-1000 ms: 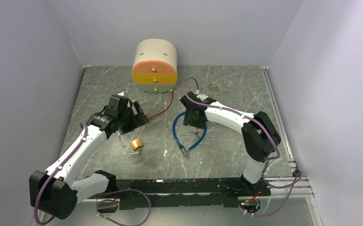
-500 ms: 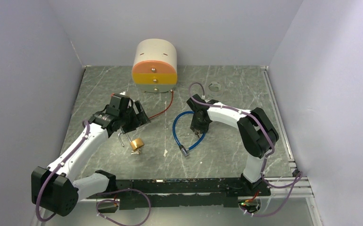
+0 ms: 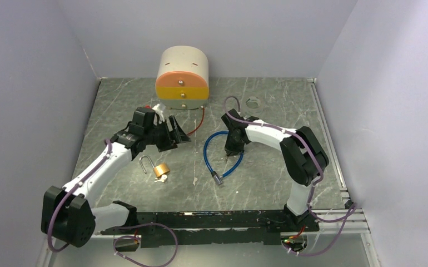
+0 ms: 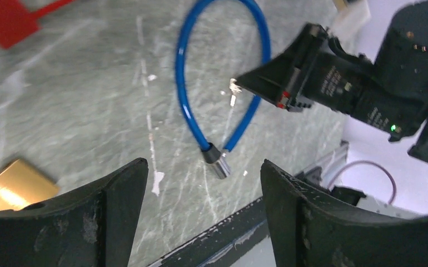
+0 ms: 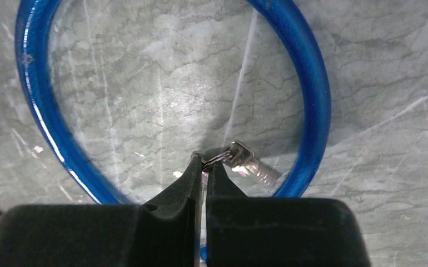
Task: Unlock with the key
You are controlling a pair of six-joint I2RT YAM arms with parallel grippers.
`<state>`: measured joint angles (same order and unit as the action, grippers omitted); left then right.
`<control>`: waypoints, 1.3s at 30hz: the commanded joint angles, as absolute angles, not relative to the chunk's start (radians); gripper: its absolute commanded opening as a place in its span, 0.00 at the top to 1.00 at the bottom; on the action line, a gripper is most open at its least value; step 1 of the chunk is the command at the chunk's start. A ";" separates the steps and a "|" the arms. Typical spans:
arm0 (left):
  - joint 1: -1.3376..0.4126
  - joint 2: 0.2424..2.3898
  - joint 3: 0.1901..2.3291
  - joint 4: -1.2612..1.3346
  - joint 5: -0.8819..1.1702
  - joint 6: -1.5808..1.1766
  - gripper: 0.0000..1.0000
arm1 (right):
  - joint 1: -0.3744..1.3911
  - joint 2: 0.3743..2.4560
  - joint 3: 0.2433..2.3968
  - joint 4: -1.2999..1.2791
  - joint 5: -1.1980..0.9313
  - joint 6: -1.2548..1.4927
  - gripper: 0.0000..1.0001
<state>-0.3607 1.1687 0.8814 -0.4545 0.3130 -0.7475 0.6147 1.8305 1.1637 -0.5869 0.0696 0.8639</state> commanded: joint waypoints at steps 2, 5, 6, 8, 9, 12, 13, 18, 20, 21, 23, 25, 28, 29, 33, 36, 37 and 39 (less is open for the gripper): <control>-0.362 1.233 0.824 -0.185 0.610 -0.742 0.26 | 0.577 1.765 1.153 -0.524 -0.012 0.883 1.00; -0.363 1.264 0.787 -0.079 0.683 -0.772 0.28 | 0.554 1.725 1.130 -0.482 -0.083 0.899 1.00; -0.365 1.277 0.779 -0.055 0.695 -0.778 0.29 | 0.548 1.716 1.126 -0.474 -0.104 0.905 1.00; -0.367 1.302 0.772 -0.016 0.724 -0.778 0.30 | 0.541 1.693 1.113 -0.450 -0.143 0.919 1.00; -0.369 1.318 0.772 -0.008 0.736 -0.778 0.30 | 0.538 1.684 1.105 -0.438 -0.158 0.928 1.00; -0.380 1.365 0.772 0.078 0.791 -0.783 0.31 | 0.526 1.659 1.083 -0.406 -0.205 0.957 1.00; -0.387 1.382 0.773 0.106 0.806 -0.786 0.32 | 0.523 1.649 1.074 -0.393 -0.223 0.968 1.00; -0.462 1.459 0.819 0.175 0.832 -0.739 0.45 | 0.504 1.596 1.033 -0.319 -0.327 1.028 1.00; -0.486 1.501 0.860 0.153 0.824 -0.747 0.49 | 0.504 1.572 1.019 -0.280 -0.368 1.039 1.00; -0.491 1.523 0.879 0.151 0.831 -0.750 0.53 | 0.503 1.555 1.012 -0.264 -0.376 1.041 1.00; -0.500 1.559 0.910 0.128 0.826 -0.745 0.57 | 0.502 1.517 0.992 -0.229 -0.394 1.049 1.00; -0.506 1.573 0.915 0.140 0.832 -0.747 0.58 | 0.502 1.490 0.982 -0.206 -0.401 1.049 1.00; -0.516 1.580 0.920 0.156 0.844 -0.749 0.58 | 0.499 1.464 0.967 -0.168 -0.417 1.063 1.00; -0.518 1.581 0.924 0.146 0.844 -0.742 0.57 | 0.498 1.458 0.963 -0.155 -0.424 1.070 1.00; -0.523 1.578 0.931 0.123 0.834 -0.715 0.56 | 0.493 1.441 0.951 -0.117 -0.455 1.092 1.00; -0.523 1.576 0.929 0.127 0.833 -0.719 0.58 | 0.485 1.439 0.943 -0.098 -0.475 1.105 1.00; -0.524 1.575 0.926 0.138 0.838 -0.725 0.60 | 0.485 1.439 0.942 -0.095 -0.479 1.106 1.00; -0.525 1.573 0.925 0.150 0.838 -0.733 0.69 | 0.484 1.439 0.938 -0.085 -0.488 1.110 1.00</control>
<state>-0.5190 1.5822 0.8932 0.1085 0.8089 -0.7452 0.4911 1.4681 0.9440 -0.1562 -0.4461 1.0840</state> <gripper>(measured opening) 0.386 0.019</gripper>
